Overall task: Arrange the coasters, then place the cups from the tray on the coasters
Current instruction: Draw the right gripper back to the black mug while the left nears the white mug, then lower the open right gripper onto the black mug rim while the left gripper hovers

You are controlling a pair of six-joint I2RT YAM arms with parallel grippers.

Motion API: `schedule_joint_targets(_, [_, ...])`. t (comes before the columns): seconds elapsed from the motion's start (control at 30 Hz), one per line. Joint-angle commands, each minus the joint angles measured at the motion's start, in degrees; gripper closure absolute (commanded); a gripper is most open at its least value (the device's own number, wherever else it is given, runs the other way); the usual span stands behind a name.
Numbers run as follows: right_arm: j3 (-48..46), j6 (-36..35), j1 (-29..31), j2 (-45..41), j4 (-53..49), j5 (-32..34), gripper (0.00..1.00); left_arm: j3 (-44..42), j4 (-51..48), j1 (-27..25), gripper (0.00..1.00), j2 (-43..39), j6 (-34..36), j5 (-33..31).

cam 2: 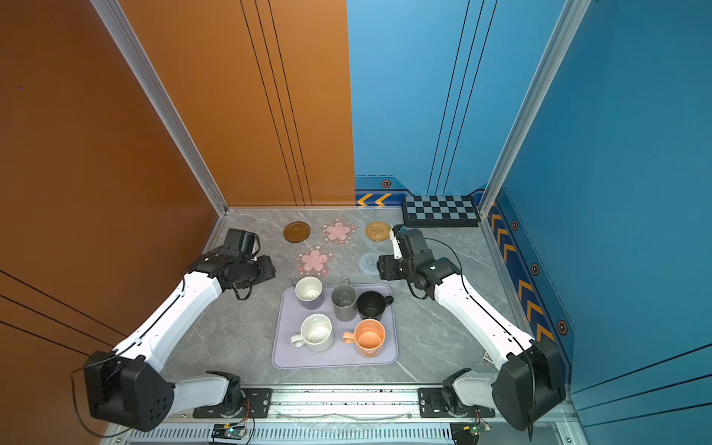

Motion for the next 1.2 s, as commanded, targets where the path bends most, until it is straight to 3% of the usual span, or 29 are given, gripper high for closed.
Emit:
schedule_joint_targets(0.0, [-3.05, -1.63, -0.77, -4.43, -4.35, 3.73, 0.28, -3.63, -1.6, -0.87, 0.4, -3.83, -0.09, -1.69])
schedule_joint_targets(0.2, [-6.26, 2.28, -1.14, -7.51, -10.55, 8.11, 0.27, -6.7, -1.86, -2.05, 0.4, -6.54, -1.63, -2.6])
schedule_joint_targets(0.43, [-9.1, 3.66, -1.24, -6.77, -12.76, 8.15, 0.27, -6.12, -1.73, -3.94, 0.4, -3.65, -3.0, -3.97])
schedule_joint_targets(1.17, [-2.97, 6.83, 0.42, 12.08, -4.22, 4.4, 0.3, -7.88, -1.77, -6.31, 0.4, -6.87, -5.4, -5.56])
